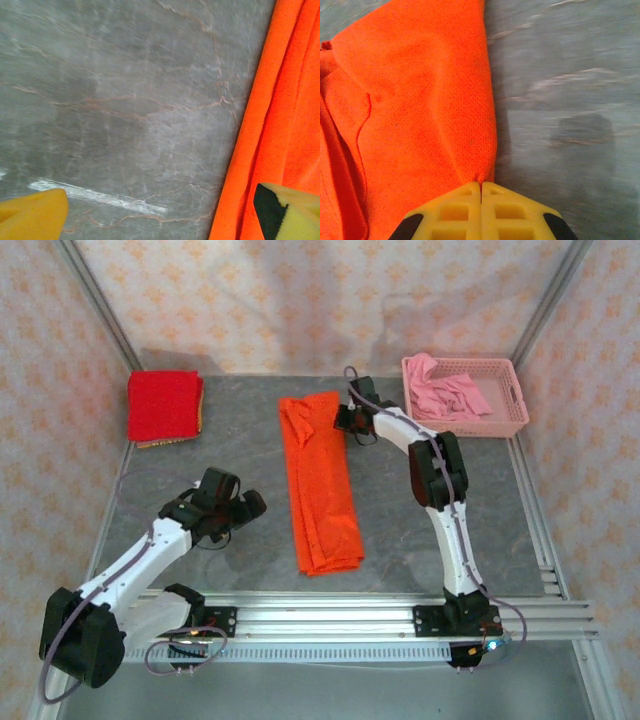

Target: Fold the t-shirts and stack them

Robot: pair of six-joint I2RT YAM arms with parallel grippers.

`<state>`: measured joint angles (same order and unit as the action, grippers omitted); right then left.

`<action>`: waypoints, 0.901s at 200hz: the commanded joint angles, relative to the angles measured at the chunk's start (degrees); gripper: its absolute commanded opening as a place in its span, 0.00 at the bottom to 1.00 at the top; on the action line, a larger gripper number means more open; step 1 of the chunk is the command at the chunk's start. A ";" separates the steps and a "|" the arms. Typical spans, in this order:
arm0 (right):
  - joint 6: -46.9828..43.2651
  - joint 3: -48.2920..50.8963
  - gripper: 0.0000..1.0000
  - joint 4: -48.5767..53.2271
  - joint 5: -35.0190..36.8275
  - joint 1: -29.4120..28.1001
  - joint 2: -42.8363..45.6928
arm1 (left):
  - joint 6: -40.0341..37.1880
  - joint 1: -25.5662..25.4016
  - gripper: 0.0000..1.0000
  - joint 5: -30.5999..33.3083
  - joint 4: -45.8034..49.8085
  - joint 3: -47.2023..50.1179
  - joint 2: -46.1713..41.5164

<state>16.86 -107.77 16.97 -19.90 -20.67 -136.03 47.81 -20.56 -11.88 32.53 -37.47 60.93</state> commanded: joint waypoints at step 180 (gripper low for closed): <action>6.17 1.80 0.45 -5.91 0.62 -3.76 2.79 | -6.48 -6.90 0.99 -2.35 -5.01 -3.75 7.65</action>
<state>21.96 -102.72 9.41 -18.57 -24.91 -130.17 43.48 -27.38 -13.34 27.97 -40.47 68.53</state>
